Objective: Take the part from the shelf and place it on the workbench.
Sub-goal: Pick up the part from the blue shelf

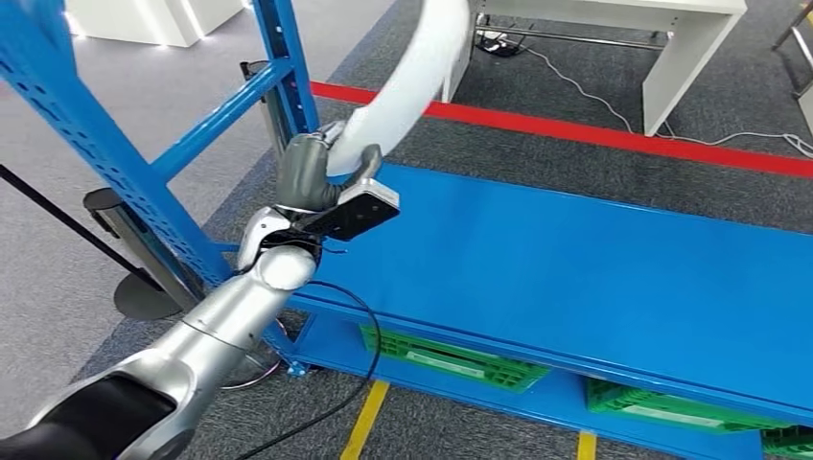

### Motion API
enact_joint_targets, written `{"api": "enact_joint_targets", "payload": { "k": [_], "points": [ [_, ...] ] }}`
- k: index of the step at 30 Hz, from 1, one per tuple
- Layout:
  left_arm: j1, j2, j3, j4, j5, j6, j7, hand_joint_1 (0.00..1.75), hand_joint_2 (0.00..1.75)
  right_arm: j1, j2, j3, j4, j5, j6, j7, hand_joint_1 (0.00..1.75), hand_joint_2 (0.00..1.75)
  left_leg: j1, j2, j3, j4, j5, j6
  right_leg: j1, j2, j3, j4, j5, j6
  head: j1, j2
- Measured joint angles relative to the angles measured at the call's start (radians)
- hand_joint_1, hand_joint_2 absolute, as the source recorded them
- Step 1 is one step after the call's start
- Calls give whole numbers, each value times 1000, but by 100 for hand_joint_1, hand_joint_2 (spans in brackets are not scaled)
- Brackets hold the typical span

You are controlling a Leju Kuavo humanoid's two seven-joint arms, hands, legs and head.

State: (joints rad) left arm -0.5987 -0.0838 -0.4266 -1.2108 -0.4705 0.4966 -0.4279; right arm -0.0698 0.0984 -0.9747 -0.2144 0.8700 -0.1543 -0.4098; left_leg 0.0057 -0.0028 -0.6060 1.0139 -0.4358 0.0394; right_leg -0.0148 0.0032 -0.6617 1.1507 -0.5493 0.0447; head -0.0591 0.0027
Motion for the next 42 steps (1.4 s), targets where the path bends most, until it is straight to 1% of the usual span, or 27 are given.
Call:
{"api": "enact_joint_targets", "payload": {
  "k": [1, 2, 3, 4, 6, 8, 12, 14, 16, 17, 18, 19, 21, 23, 24, 27, 29, 31, 32, 33, 34, 35, 36, 38, 39, 40, 42],
  "points": [
    [10, -6, 8, -12, 17, 10, -3, 175, 175, 0, 0, 0, 0, 1, 0, 1, 0, 0, 0, 0, -1, 1, 0, 1, -1, 0, -30, 68, -28, 3, 1, 0],
    [21, -10, 15, -22, 35, 14, -6, 175, 175, 1, 1, -1, 0, 1, -1, 3, 0, 0, -1, 0, -1, 1, 0, 1, -1, 0, -51, 116, -42, 5, 1, 0],
    [32, -14, 22, -32, 54, 17, -9, 175, 175, 1, 1, -3, 0, 2, -2, 5, 0, 0, -1, 0, -2, 2, 0, 1, -1, 0, -57, 132, -39, 6, 1, 0],
    [42, -17, 28, -40, 68, 18, -12, 175, 175, 1, 1, -5, 0, 2, -3, 7, 0, 0, -1, 0, -2, 4, 0, 1, -1, -1, -43, 107, -17, 6, 1, 0],
    [54, -24, 39, -56, 88, 25, -20, 175, 175, 0, 1, -9, 0, 3, -5, 10, 0, 0, -1, -1, -2, 7, 0, -2, -3, -1, 24, -20, 43, 5, 1, 0],
    [57, -29, 49, -69, 99, 35, -28, 175, 175, -4, 2, -13, 0, 4, -7, 11, 0, 0, -5, -2, -8, 14, 0, -10, -2, 0, 77, -121, 71, 0, 0, 0],
    [66, -35, 60, -79, 111, 49, -38, 175, 175, -4, 7, -16, 0, 5, -10, 13, 0, 0, -6, -2, -16, 23, -2, -30, -1, 2, 83, -137, 79, -23, -1, 0],
    [68, -35, 66, -82, 118, 55, -41, 175, 175, -4, 9, -17, 0, 6, -13, 12, 0, 0, -3, -1, -37, 83, -53, -40, -4, 0, 79, -140, 87, -37, -5, 0],
    [70, -35, 69, -84, 122, 60, -42, 175, 175, -5, 9, -19, 0, 8, -16, 12, 0, 0, -2, -1, -81, 210, -130, -47, -3, -1, 71, -140, 93, -43, -7, 0],
    [72, -35, 70, -84, 124, 62, -42, 175, 175, -5, 9, -21, 0, 9, -16, 12, 0, 0, -2, -1, -98, 266, -155, -48, -2, -2, 67, -139, 96, -44, -7, 0],
    [75, -35, 70, -84, 124, 63, -42, 175, 175, -5, 9, -22, 0, 11, -17, 13, 0, 0, -2, -1, -101, 292, -163, -47, -1, -2, 62, -139, 99, -44, -7, 0],
    [77, -35, 70, -84, 125, 64, -42, 175, 175, -4, 9, -23, 0, 12, -17, 13, 0, 0, -2, -1, -86, 278, -152, -45, -1, -2, 58, -138, 103, -43, -8, 0],
    [77, -34, 71, -85, 125, 65, -42, 175, 175, -4, 10, -24, 0, 15, -17, 13, 0, 0, -3, -1, -9, 154, -98, -35, 0, -2, 52, -137, 109, -40, -8, 0],
    [76, -35, 71, -86, 125, 66, -42, 175, 175, -4, 11, -25, 0, 16, -17, 13, 0, 0, -7, -1, 54, 39, -67, -25, 3, -2, 46, -135, 115, -31, -7, 0],
    [76, -36, 71, -87, 125, 66, -43, 175, 175, -4, 12, -25, 0, 16, -17, 13, 0, 0, -9, -2, 64, 16, -64, -22, 3, -2, 43, -135, 119, -25, -7, 0],
    [77, -38, 73, -88, 126, 66, -43, 175, 175, -4, 12, -25, 0, 16, -17, 13, 0, 0, -10, -2, 57, 9, -52, -9, 1, -2, 35, -135, 126, -6, -6, 0],
    [76, -40, 73, -89, 126, 67, -43, 175, 175, -3, 12, -25, 0, 17, -17, 13, 0, 0, -6, 1, 47, 2, -37, 4, 1, -2, 12, -90, 81, 4, -3, 0],
    [76, -41, 73, -89, 126, 68, -43, 175, 175, -3, 12, -25, 0, 18, -17, 14, 0, 0, -5, 2, 30, 2, -23, 11, 0, -2, -35, 33, -3, 10, -1, 0],
    [77, -41, 73, -89, 126, 69, -43, 175, 175, -3, 12, -26, 0, 18, -17, 15, 0, 0, -6, 3, 20, 3, -16, 12, -1, -2, -56, 97, -34, 13, 0, 0],
    [79, -41, 73, -89, 127, 70, -43, 175, 175, -3, 12, -26, 0, 19, -17, 16, 0, 0, -7, 3, 10, 3, -10, 12, -1, -2, -64, 138, -48, 14, -1, 0],
    [80, -41, 73, -89, 127, 71, -43, 175, 175, -3, 12, -26, 0, 19, -17, 16, 0, 0, -8, 3, 2, 4, -4, 11, -1, -2, -53, 139, -43, 14, -1, 0],
    [82, -41, 74, -89, 128, 72, -43, 175, 175, -3, 12, -26, 0, 20, -17, 16, 0, 0, -8, 3, -4, 4, 1, 10, 0, -2, -21, 100, -21, 12, -1, 0],
    [83, -41, 74, -89, 128, 73, -43, 175, 175, -3, 12, -27, 0, 20, -17, 16, 0, 0, -9, 2, -8, 4, 5, 7, 0, -2, 28, 30, 6, 9, -1, 0],
    [83, -41, 75, -89, 129, 75, -43, 175, 175, -6, 12, -29, 0, 20, -17, 16, 0, 0, -11, 2, -15, 5, 14, -1, 3, -2, 118, -105, 35, 0, -1, 0],
    [83, -41, 75, -89, 129, 76, -43, 175, 175, -8, 12, -29, 0, 20, -18, 16, 0, 0, -12, 3, -18, 5, 19, -6, 5, -1, 140, -142, 38, -5, -1, 0],
    [82, -42, 75, -89, 129, 78, -43, 175, 175, -8, 12, -30, 0, 20, -18, 16, 0, 0, -12, 3, -20, 5, 25, -13, 7, 0, 146, -153, 36, -10, -2, 0],
    [82, -41, 77, -89, 133, 83, -44, 175, 175, -8, 14, -31, 0, 22, -18, 17, 0, 0, -12, 2, -25, 4, 32, -25, 6, -1, 138, -159, 48, -24, 0, 0]
  ]
}}
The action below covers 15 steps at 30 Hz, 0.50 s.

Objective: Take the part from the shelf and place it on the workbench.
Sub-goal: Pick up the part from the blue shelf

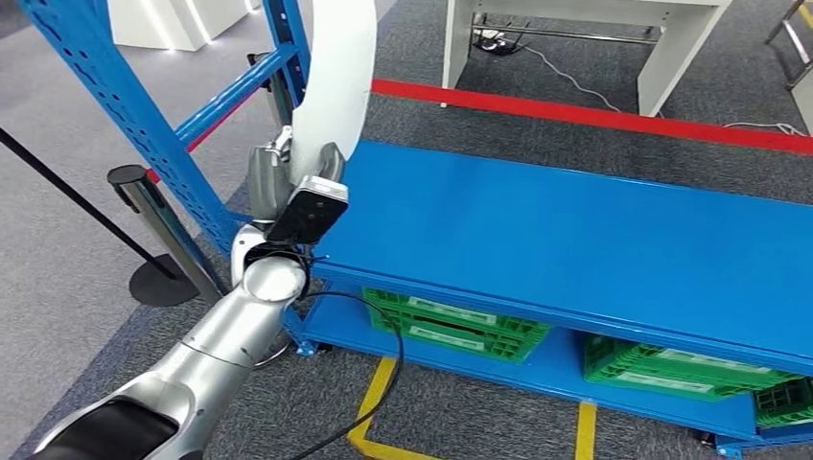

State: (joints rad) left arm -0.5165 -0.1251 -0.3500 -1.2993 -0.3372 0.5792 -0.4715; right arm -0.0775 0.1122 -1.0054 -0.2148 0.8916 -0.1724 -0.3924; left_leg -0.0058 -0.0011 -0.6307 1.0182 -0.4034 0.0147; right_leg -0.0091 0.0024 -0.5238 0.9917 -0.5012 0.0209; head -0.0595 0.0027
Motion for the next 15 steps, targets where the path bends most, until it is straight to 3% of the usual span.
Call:
{"api": "enact_joint_targets", "payload": {
  "k": [2, 5, 6, 7, 8, 10, 12, 15],
  "points": [
    [0, 1, 3, 0, 4, 4, -1, 175, 175, 0, 2, -1, 0, 1, -1, 1, 0, 0, 1, -2, -14, 31, -35, -12, -4, -3, -10, -6, 16, -16, -4, 0],
    [1, 3, 6, 0, 6, 6, -4, 175, 175, -1, 3, -2, 0, 1, -2, 8, 0, 0, 8, -2, -60, 200, -158, -26, -3, -6, -36, -6, 37, -27, -10, 0],
    [1, 3, 6, 0, 6, 8, -6, 175, 175, -1, 3, -3, 0, 1, -2, 12, 0, 0, 9, -2, -67, 247, -180, -29, -2, -6, -46, -4, 44, -27, -10, 0],
    [2, 3, 6, 0, 7, 9, -8, 175, 175, -1, 3, -5, 0, 1, -2, 16, 0, 0, 10, -2, -61, 266, -181, -29, -2, -6, -56, -2, 50, -26, -10, 0],
    [2, 3, 6, 0, 8, 10, -9, 175, 175, -1, 3, -7, 0, 1, -2, 22, 0, 0, 10, -2, -38, 246, -165, -28, -1, -6, -66, 0, 56, -25, -10, 0],
    [1, 3, 6, 0, 11, 14, -12, 175, 175, 0, 3, -10, 0, 1, -3, 40, 0, 0, 8, -2, 48, 123, -123, -17, 0, -5, -82, 5, 67, -20, -10, 0],
    [0, 1, 8, 0, 13, 20, -16, 175, 175, -1, 4, -11, 0, 1, -5, 66, 0, 0, 4, -2, 116, 11, -111, -5, 2, -5, -93, 8, 78, -11, -10, 0],
    [-1, 0, 15, 0, 20, 28, -21, 175, 175, 0, 5, -14, 0, 6, -6, 100, 0, 0, 1, -2, 122, -19, -103, 10, 0, -4, -102, 7, 95, 8, -9, 0]
  ]
}}
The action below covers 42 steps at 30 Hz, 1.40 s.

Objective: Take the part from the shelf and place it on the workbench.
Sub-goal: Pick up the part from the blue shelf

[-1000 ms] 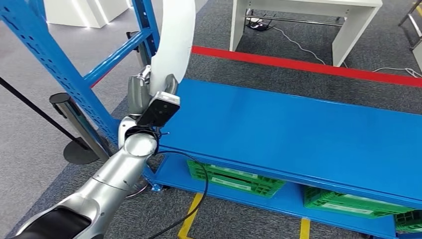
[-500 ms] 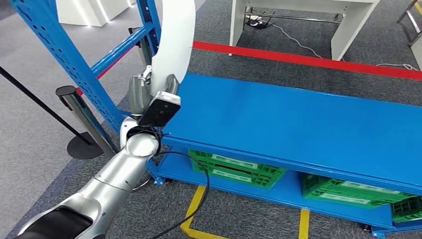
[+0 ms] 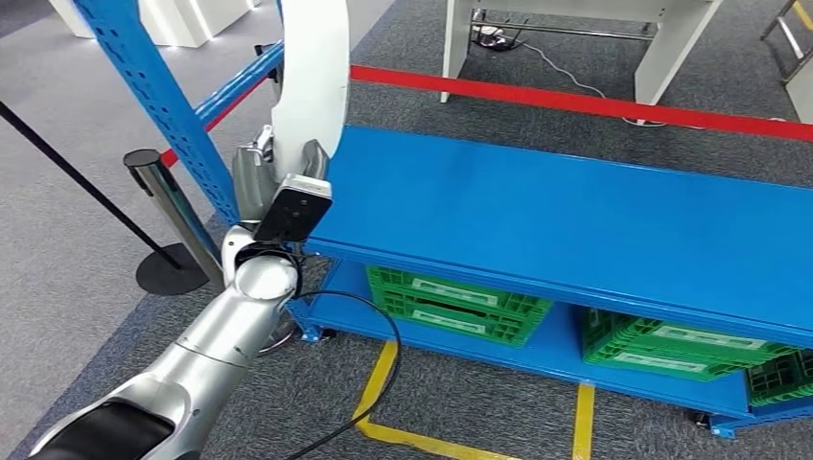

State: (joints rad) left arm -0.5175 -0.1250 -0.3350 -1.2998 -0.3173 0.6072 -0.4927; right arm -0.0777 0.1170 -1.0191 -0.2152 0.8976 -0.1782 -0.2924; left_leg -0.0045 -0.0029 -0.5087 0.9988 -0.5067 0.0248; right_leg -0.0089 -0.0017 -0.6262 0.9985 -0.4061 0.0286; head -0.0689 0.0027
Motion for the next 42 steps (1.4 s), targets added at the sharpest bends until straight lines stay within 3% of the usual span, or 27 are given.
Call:
{"api": "enact_joint_targets", "payload": {
  "k": [1, 3, 5, 6, 8, 10, 12, 14, 16, 17, 20, 21, 22, 23, 24, 26, 28, 29, 31, 32, 33, 35, 36, 37, 39, 40, 42],
  "points": [
    [-1, -1, 2, 0, 2, 1, -1, 175, 175, 1, 0, -1, 0, 2, 0, 7, 0, 0, 2, 1, -5, -4, 9, 7, -1, 1, -7, 5, -8, 5, 1, 0],
    [-3, -4, 2, 0, 3, 2, -4, 175, 175, 3, 0, -3, 0, 4, 0, 15, 0, 0, 7, 4, -23, -13, 30, 21, -2, 2, -38, 67, -69, 14, 5, 0],
    [-3, -6, 3, 0, 3, 3, -5, 175, 175, 4, 1, -3, 0, 5, 0, 19, 0, 0, 5, 5, -46, -12, 48, 26, -3, 2, -80, 197, -156, 22, 8, 0],
    [-2, -6, 3, 0, 3, 4, -5, 175, 175, 4, 1, -3, 0, 6, 0, 19, 0, 0, 5, 5, -58, -11, 56, 26, -3, 2, -94, 254, -178, 25, 8, 0],
    [0, -7, 4, 0, 3, 4, -6, 175, 175, 4, 2, -3, 0, 7, 0, 19, 0, 0, 4, 6, -80, -9, 72, 24, -3, 1, -73, 277, -164, 28, 7, 0],
    [0, -7, 4, 0, 4, 5, -6, 175, 175, 2, 1, -3, 0, 8, 0, 21, 0, 0, 5, 6, -96, -6, 85, 18, -3, 1, 16, 161, -115, 26, 7, 0],
    [-2, -8, 5, 0, 4, 8, -7, 175, 175, -1, 1, -3, 0, 11, 0, 25, 0, 0, 2, 6, -108, -2, 96, 10, -2, 2, 108, 26, -105, 19, 7, 0],
    [-5, -9, 5, 0, 5, 9, -8, 175, 175, -4, 2, -3, 0, 12, -2, 34, 0, 0, -1, 6, -116, 1, 109, -1, 0, 4, 137, -23, -114, 11, 6, 0],
    [-8, -9, 5, 1, 5, 10, -9, 175, 175, -3, 2, -3, 0, 13, -6, 39, 0, 0, -1, 5, -124, 8, 109, -12, -2, 4, 125, -25, -106, -5, 6, 0],
    [-10, -8, 6, 1, 5, 10, -8, 175, 175, -3, 3, -3, 0, 14, -9, 39, 0, 0, 0, 5, -133, 26, 87, -18, -4, 2, 118, -25, -99, -16, 4, 0],
    [-14, 3, 9, 2, 6, 10, -7, 175, 175, -5, 4, -3, 0, 21, -15, 38, 0, 0, 5, 3, -182, 193, -46, -34, -4, -1, 89, -24, -73, -36, 1, 0],
    [-14, 8, 11, 2, 8, 10, -7, 175, 175, -5, 6, -3, 0, 24, -15, 38, 0, 0, 6, 3, -195, 256, -76, -37, -3, -1, 77, -22, -64, -37, 0, 0],
    [-15, 14, 15, 2, 9, 10, -6, 175, 175, -5, 7, -3, 1, 27, -17, 39, 0, 0, 7, 3, -197, 297, -84, -39, -3, -1, 64, -19, -57, -37, 1, 0],
    [-15, 19, 19, 2, 10, 10, -4, 175, 175, -4, 9, -3, 1, 28, -18, 40, 0, 0, 7, 3, -183, 302, -71, -38, -3, -1, 51, -15, -50, -36, 0, 0],
    [-16, 24, 24, 2, 12, 10, -3, 175, 175, -4, 11, -3, 1, 29, -19, 42, 0, 0, 7, 3, -152, 269, -45, -36, -2, -1, 40, -10, -44, -34, 0, 0],
    [-20, 32, 32, -1, 12, 10, 0, 175, 175, -3, 16, -3, 1, 30, -22, 48, 0, 0, 6, 3, -59, 133, -8, -26, 0, 0, 20, 0, -34, -28, 0, 0],
    [-26, 37, 37, -6, 12, 9, 2, 175, 175, -4, 20, -3, 1, 30, -25, 56, 0, 0, 3, 2, 4, 26, -9, -17, 2, -1, 8, 6, -22, -18, 1, 0],
    [-27, 39, 39, -8, 12, 9, 3, 175, 175, -4, 21, -3, 1, 30, -26, 58, 0, 0, 1, 2, 11, 7, -15, -13, 2, -2, 2, 7, -15, -12, 1, 0],
    [-27, 44, 45, -9, 12, 9, 5, 175, 175, -3, 22, -3, 1, 31, -27, 59, 0, 0, 2, 4, -1, -1, -4, -3, 1, -2, -8, 9, -9, 0, 1, 0],
    [-28, 45, 47, -9, 13, 8, 6, 175, 175, -1, 23, -3, 1, 30, -27, 59, 0, 0, 3, 5, -9, -3, 5, 4, 0, -1, -18, 21, -25, 5, 3, 0],
    [-28, 46, 49, -9, 12, 8, 7, 175, 175, 0, 23, -3, 1, 30, -27, 59, 0, 0, 5, 7, -18, -5, 15, 12, -1, -1, -32, 51, -59, 10, 4, 0],
    [-29, 47, 50, -9, 12, 8, 7, 175, 175, 1, 23, -3, 1, 30, -27, 59, 0, 0, 6, 8, -43, -6, 35, 20, -2, 0, -71, 166, -154, 16, 9, 0],
    [-28, 48, 50, -9, 12, 8, 7, 175, 175, 1, 23, -3, 1, 31, -27, 59, 0, 0, 6, 8, -57, -5, 45, 20, -3, 0, -87, 233, -187, 19, 10, 0],
    [-26, 49, 50, -9, 12, 8, 7, 175, 175, 1, 23, -3, 1, 31, -27, 60, 0, 0, 5, 8, -71, -5, 56, 20, -3, 0, -95, 282, -198, 21, 9, 0],
    [-23, 51, 52, -9, 13, 8, 7, 175, 175, 1, 23, -3, 1, 31, -28, 64, 0, 0, 5, 8, -97, -3, 75, 16, -3, 0, -66, 290, -155, 22, 9, 0],
    [-21, 53, 54, -9, 13, 8, 7, 175, 175, 0, 23, -3, 1, 32, -28, 67, 0, 0, 5, 8, -108, -1, 83, 13, -3, 0, -25, 242, -123, 21, 9, 0],
    [-20, 55, 58, -13, 13, 8, 8, 175, 175, -2, 23, -3, 1, 33, -29, 72, 0, 0, 3, 7, -125, 4, 97, 5, -1, 1, 83, 93, -111, 15, 9, 0]
  ]
}}
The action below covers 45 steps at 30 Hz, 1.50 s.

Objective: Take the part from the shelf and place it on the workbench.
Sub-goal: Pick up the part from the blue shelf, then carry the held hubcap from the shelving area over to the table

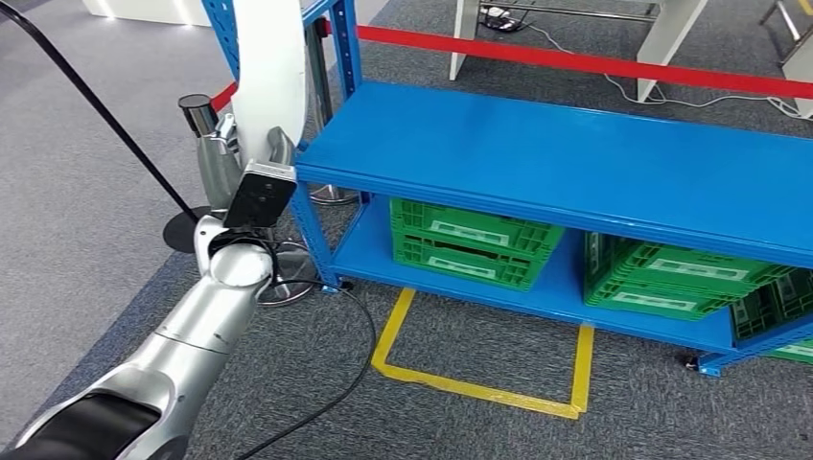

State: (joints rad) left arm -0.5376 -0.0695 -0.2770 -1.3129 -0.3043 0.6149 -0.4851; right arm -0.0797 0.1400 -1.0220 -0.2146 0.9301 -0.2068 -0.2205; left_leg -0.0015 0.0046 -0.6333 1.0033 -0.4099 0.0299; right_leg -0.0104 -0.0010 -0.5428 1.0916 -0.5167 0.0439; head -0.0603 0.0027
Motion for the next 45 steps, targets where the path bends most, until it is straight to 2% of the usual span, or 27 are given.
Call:
{"api": "enact_joint_targets", "payload": {
  "k": [2, 4, 5, 7, 9, 10, 11, 12, 15, 19, 22, 23, 24, 26, 27, 28, 29, 30, 32, 34, 35, 37, 38, 40, 42, 44, 45],
  "points": [
    [-1, 3, 3, -6, 0, 0, 0, 175, 175, -3, 1, 0, 0, 0, -1, 1, 0, 0, -2, 0, -9, 4, 14, -10, 2, 2, 65, -100, -27, -7, -1, 0],
    [0, 5, 5, -8, 0, 0, 0, 175, 175, -2, 3, 0, 0, 1, -3, 2, 0, 0, -2, 0, -15, 6, 26, -19, 2, 2, 63, -114, -26, -19, 0, 0],
    [1, 7, 6, -8, 1, 0, 1, 175, 175, -2, 3, 0, 1, 1, -3, 2, 0, 0, -1, -1, -21, 13, 16, -25, 1, 1, 56, -113, -18, -29, -1, 0],
    [2, 11, 8, -9, 1, 0, 1, 175, 175, -3, 6, 0, 1, 1, -3, 2, 0, 0, 1, -3, -42, 75, -55, -35, -1, -3, 38, -113, 2, -46, -3, 0],
    [4, 13, 10, -9, 1, 0, 1, 175, 175, -3, 7, 0, 1, 2, -3, 2, 0, 0, 3, -3, -70, 200, -148, -43, 1, -4, 16, -110, 20, -52, -6, 0],
    [6, 13, 11, -9, 1, 0, 1, 175, 175, -3, 7, 0, 1, 3, -3, 2, 0, 0, 4, -3, -77, 256, -170, -44, 2, -4, 2, -106, 29, -53, -6, 0],
    [7, 14, 12, -8, 1, 0, 1, 175, 175, -3, 8, 0, 1, 4, -3, 2, 0, 0, 4, -3, -73, 285, -171, -44, 2, -4, -13, -102, 37, -53, -7, 0],
    [8, 14, 14, -8, 1, 0, 2, 175, 175, -3, 8, 0, 1, 5, -3, 2, 0, 0, 4, -3, -53, 280, -154, -42, 3, -4, -27, -96, 44, -53, -7, 0],
    [8, 16, 16, -8, 1, -1, 4, 175, 175, -3, 8, 0, 1, 8, -3, 2, 0, 0, 3, -4, 18, 189, -98, -34, 6, -3, -53, -86, 55, -51, -7, 0],
    [8, 17, 16, -8, 1, -1, 4, 175, 175, -3, 8, 0, 1, 8, -3, 2, 0, 0, 3, -4, 52, 138, -87, -29, 6, -2, -58, -83, 58, -51, -7, 0],
    [5, 23, 21, -7, 1, -7, 6, 175, 175, -3, 14, 0, 1, 10, -5, 3, 0, 0, -1, -2, 103, 17, -84, -7, 7, -1, -81, -79, 76, -27, -7, 0],
    [3, 24, 23, -6, 1, -10, 6, 175, 175, -3, 16, 0, 1, 10, -6, 3, 0, 0, 0, -1, 104, -11, -77, 3, 7, 0, -95, -66, 63, -16, -5, 0],
    [3, 25, 24, -5, 1, -13, 7, 175, 175, -2, 16, 0, 1, 11, -6, 3, 0, 0, 1, 1, 90, -16, -62, 10, 6, 1, -111, -36, 31, -9, -3, 0],
    [3, 25, 24, -4, 1, -15, 8, 175, 175, -3, 16, 0, 1, 11, -6, 3, 0, 0, 1, 1, 62, -16, -39, 16, 4, 1, -147, 81, -63, -2, 0, 0],
    [4, 26, 24, -3, 1, -15, 8, 175, 175, -3, 16, 0, 1, 11, -6, 3, 0, 0, 1, 1, 47, -15, -28, 15, 3, 0, -159, 143, -92, 1, 0, 0],
    [5, 26, 24, -2, 1, -15, 8, 175, 175, -4, 16, 0, 1, 11, -6, 3, 0, 0, 0, 2, 32, -14, -17, 14, 3, 0, -161, 184, -96, 3, 0, 0],
    [6, 26, 24, 0, 1, -15, 8, 175, 175, -4, 16, 0, 1, 11, -6, 3, 0, 0, 0, 2, 18, -13, -7, 13, 2, 0, -149, 194, -78, 3, 0, 0],
    [7, 27, 24, 1, 0, -16, 10, 175, 175, -4, 16, 0, 1, 11, -6, 4, 0, 0, -1, 2, 6, -12, 3, 11, 2, 0, -119, 168, -47, 3, 0, 0],
    [6, 28, 24, 2, -4, -17, 15, 175, 175, -5, 16, 0, 1, 12, -6, 4, 0, 0, -2, 2, -14, -10, 21, 5, 3, 0, -16, 33, -9, -1, 0, 0],
    [4, 29, 24, 3, -9, -18, 20, 175, 175, -8, 16, 0, 1, 13, -6, 6, 0, 0, -4, 2, -26, -8, 39, -4, 6, 1, 66, -95, -24, -8, -1, 0],
    [3, 29, 24, 3, -12, -19, 22, 175, 175, -8, 16, 0, 1, 14, -6, 7, 0, 0, -4, 2, -29, -8, 48, -9, 8, 1, 80, -123, -34, -11, -1, 0],
    [1, 30, 24, 6, -17, -22, 25, 175, 175, -6, 17, 0, 2, 14, -6, 8, 0, 0, -3, 2, -35, -8, 56, -20, 8, 1, 69, -128, -25, -26, -1, 0],
    [0, 31, 24, 7, -19, -24, 27, 175, 175, -6, 17, 0, 2, 14, -6, 8, 0, 0, -2, 0, -43, 4, 39, -27, 6, -1, 62, -128, -17, -36, -2, 0],
    [-1, 32, 24, 10, -18, -33, 35, 175, 175, -6, 18, 0, 2, 14, -5, 7, 0, 0, 2, -2, -68, 81, -41, -38, 3, -3, 47, -131, 2, -53, -5, 0],
    [-2, 32, 24, 15, -11, -42, 43, 175, 175, -6, 18, 0, 2, 14, -4, 4, 0, 0, 6, -2, -96, 209, -121, -48, 3, -4, 27, -129, 19, -58, -7, 0],
    [-2, 28, 24, 20, -4, -45, 49, 175, 175, -5, 18, 0, 2, 14, -4, 2, 0, 0, 8, -2, -93, 277, -126, -52, 3, -3, 8, -125, 33, -57, -7, 0],
    [-2, 25, 24, 23, -4, -44, 51, 175, 175, -5, 18, 0, 2, 14, -4, 0, 0, 0, 9, -2, -67, 254, -105, -51, 3, -3, -1, -122, 38, -55, -7, 0]
  ]
}}
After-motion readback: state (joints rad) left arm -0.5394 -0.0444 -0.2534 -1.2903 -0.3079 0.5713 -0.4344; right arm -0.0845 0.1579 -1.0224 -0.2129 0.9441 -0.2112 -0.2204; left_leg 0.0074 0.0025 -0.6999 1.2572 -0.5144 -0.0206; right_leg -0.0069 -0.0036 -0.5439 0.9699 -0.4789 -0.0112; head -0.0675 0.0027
